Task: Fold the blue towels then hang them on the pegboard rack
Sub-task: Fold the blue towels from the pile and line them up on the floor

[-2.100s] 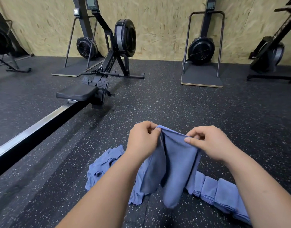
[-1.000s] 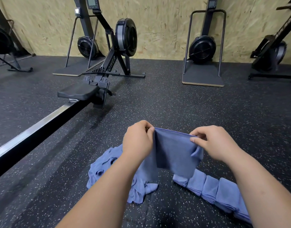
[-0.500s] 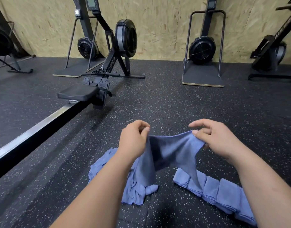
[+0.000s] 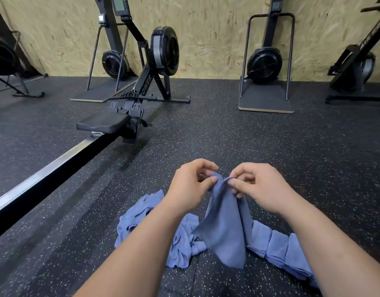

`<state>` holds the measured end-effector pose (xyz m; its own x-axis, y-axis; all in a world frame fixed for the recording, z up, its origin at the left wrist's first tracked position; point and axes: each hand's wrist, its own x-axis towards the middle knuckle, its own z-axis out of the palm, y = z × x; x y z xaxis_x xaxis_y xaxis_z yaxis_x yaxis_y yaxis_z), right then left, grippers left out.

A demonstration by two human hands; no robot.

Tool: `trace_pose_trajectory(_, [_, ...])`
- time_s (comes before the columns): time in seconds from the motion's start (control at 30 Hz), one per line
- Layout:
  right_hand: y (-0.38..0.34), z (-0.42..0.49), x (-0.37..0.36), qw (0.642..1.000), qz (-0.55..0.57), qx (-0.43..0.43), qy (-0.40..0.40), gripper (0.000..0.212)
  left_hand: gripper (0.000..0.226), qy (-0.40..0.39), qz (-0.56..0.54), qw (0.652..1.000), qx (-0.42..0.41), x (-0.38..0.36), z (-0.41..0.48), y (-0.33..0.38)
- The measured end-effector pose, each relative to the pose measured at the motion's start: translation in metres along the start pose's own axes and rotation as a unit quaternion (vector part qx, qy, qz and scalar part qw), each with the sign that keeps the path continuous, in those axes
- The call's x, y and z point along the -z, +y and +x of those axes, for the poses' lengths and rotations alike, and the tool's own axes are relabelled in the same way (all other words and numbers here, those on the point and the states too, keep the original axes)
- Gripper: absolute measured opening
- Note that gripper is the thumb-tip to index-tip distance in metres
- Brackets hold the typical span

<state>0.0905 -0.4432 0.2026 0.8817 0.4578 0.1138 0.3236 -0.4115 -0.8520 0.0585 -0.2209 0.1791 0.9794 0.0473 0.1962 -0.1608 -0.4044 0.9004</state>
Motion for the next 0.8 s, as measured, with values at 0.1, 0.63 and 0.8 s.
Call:
trace_pose_trajectory(0.1, [0.004,0.001,-0.003,0.995,-0.090,0.028,0.038,0.015,0.020,-0.009,-0.032,0.999,-0.002,-0.003,-0.002,0.004])
trace_pose_trajectory(0.63, [0.005,0.000,-0.005,0.988,-0.118,0.057,0.085,0.017,0.026,-0.067,-0.110,0.992,0.006,-0.004,-0.007,0.013])
trace_pose_trajectory(0.8, [0.009,0.004,-0.005,0.993,-0.101,0.040,0.054,0.016,0.022,-0.056,-0.084,0.995,-0.001,-0.004,-0.007,0.015])
